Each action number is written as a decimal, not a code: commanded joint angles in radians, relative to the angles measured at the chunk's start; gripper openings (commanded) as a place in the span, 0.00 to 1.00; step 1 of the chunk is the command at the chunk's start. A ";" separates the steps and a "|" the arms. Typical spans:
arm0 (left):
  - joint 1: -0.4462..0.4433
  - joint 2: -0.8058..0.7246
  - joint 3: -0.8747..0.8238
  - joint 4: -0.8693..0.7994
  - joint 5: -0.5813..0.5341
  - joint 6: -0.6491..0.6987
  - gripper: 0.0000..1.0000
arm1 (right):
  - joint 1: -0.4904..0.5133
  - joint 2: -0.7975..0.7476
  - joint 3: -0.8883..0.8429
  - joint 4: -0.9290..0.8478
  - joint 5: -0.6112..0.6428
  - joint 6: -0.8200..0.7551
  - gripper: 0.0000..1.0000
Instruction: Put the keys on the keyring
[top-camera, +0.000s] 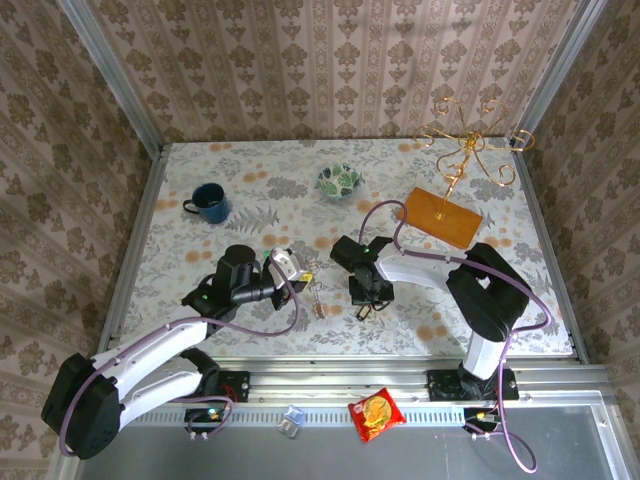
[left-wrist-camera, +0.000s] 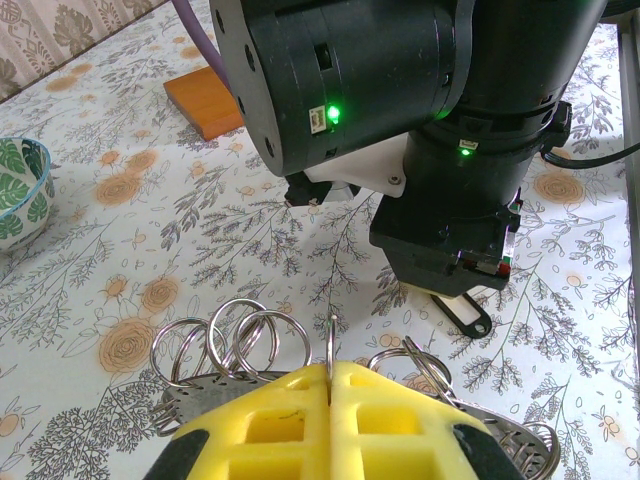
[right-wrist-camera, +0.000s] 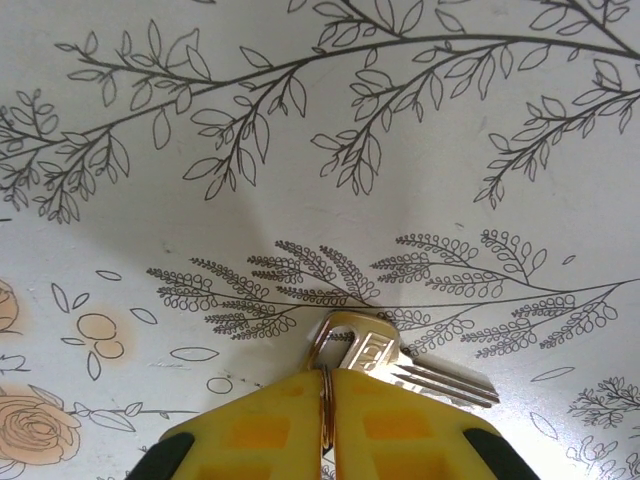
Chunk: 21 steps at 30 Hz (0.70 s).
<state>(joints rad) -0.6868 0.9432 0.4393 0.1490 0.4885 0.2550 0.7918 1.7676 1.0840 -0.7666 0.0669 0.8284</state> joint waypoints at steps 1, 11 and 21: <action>-0.005 0.001 0.004 0.008 0.005 0.015 0.00 | 0.002 0.008 0.027 -0.035 0.013 -0.012 0.09; -0.004 -0.007 -0.005 0.026 0.009 -0.020 0.00 | 0.008 -0.127 -0.034 0.078 -0.002 -0.118 0.01; -0.006 -0.035 -0.018 0.075 0.016 -0.120 0.00 | 0.011 -0.408 -0.148 0.341 -0.091 -0.476 0.00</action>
<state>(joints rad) -0.6868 0.9329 0.4313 0.1642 0.4892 0.1932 0.7959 1.4296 0.9562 -0.5362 0.0204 0.5194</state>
